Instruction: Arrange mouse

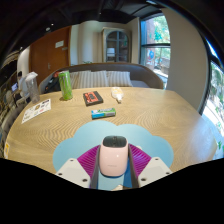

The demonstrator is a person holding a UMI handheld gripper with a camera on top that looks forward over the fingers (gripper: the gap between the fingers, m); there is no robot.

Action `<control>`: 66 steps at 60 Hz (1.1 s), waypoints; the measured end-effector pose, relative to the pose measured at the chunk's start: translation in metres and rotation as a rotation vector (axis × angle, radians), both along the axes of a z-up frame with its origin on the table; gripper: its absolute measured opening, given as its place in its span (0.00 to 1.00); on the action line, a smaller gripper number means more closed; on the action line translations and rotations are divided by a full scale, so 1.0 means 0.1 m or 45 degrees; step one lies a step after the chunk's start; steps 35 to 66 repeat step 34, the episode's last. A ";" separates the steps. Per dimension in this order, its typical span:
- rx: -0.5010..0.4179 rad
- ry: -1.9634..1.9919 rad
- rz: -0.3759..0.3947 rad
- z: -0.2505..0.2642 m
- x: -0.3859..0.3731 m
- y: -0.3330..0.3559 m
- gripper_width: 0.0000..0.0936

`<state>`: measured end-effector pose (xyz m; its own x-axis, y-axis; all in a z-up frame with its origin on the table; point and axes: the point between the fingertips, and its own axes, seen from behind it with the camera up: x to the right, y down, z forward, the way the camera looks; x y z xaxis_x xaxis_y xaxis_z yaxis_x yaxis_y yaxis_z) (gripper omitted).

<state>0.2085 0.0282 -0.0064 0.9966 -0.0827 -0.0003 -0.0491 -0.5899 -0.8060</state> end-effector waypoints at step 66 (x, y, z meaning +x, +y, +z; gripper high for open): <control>0.144 0.155 0.161 0.38 -0.23 -1.22 0.89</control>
